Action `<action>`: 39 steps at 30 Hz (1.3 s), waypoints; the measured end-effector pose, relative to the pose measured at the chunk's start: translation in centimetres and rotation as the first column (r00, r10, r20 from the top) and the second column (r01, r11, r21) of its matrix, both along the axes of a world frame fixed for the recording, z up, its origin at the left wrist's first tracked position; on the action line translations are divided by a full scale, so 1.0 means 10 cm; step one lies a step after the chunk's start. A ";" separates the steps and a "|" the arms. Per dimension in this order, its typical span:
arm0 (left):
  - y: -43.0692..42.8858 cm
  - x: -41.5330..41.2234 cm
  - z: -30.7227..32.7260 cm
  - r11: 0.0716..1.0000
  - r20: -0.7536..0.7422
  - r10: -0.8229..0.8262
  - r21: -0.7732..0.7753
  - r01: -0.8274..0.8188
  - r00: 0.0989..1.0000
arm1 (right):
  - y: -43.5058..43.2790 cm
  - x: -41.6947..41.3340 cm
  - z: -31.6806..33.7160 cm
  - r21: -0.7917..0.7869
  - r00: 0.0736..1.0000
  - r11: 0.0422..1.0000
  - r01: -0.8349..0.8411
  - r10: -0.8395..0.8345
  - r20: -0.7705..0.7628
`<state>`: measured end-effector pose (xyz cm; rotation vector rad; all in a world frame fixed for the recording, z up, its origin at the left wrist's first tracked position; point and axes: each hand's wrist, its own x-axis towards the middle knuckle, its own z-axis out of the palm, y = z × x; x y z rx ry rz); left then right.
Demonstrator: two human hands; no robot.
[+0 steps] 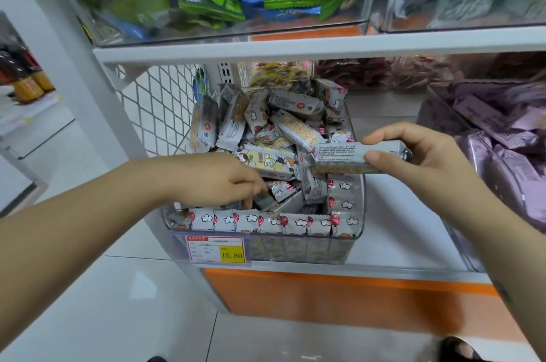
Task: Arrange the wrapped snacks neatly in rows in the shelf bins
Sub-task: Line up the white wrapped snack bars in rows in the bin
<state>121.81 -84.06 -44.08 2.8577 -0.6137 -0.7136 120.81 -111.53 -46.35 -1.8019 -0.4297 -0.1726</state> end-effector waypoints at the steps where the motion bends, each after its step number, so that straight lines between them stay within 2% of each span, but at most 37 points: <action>1: 0.04 -0.01 -0.02 0.999 0.005 -0.021 -0.036 0.021 1.000 | -0.01 0.00 0.00 -0.008 1.000 1.000 0.005 -0.005 0.000; 3: 0.10 0.00 -0.07 0.998 0.035 -0.027 -0.055 0.029 0.999 | -0.02 -0.01 0.00 -0.033 1.000 0.999 0.013 -0.013 0.003; 7: 0.22 0.11 -0.18 0.999 0.149 -0.040 0.021 0.038 0.988 | -0.02 0.01 -0.01 -0.051 1.000 0.999 0.005 -0.005 0.003; 14: 0.22 0.13 -0.18 1.000 0.137 0.006 0.018 -0.009 0.991 | -0.05 0.05 -0.06 -0.085 0.999 0.996 0.031 -0.032 -0.015; 19: 0.11 0.13 -0.07 0.983 0.130 0.113 -0.157 -0.092 0.985 | -0.01 0.02 -0.01 -0.147 0.999 0.989 0.030 -0.025 0.032; 23: 0.10 0.09 -0.02 0.971 0.083 0.139 -0.208 -0.119 0.987 | 0.06 -0.02 0.02 -0.202 0.995 0.979 0.040 -0.021 0.095; 25: 0.09 0.05 0.00 0.954 0.105 0.168 -0.267 -0.135 0.980 | 0.08 -0.01 0.03 -0.203 0.994 0.978 0.039 -0.018 0.104; 32: 0.06 -0.18 0.27 0.800 0.172 0.288 -0.585 -0.138 0.942 | 0.15 -0.02 0.05 -0.257 0.991 0.965 0.047 -0.012 0.136; 39: -0.03 -0.29 0.14 0.751 0.150 0.298 -0.646 -0.135 0.943 | 0.16 -0.08 0.08 -0.300 0.991 0.953 -0.042 0.078 0.107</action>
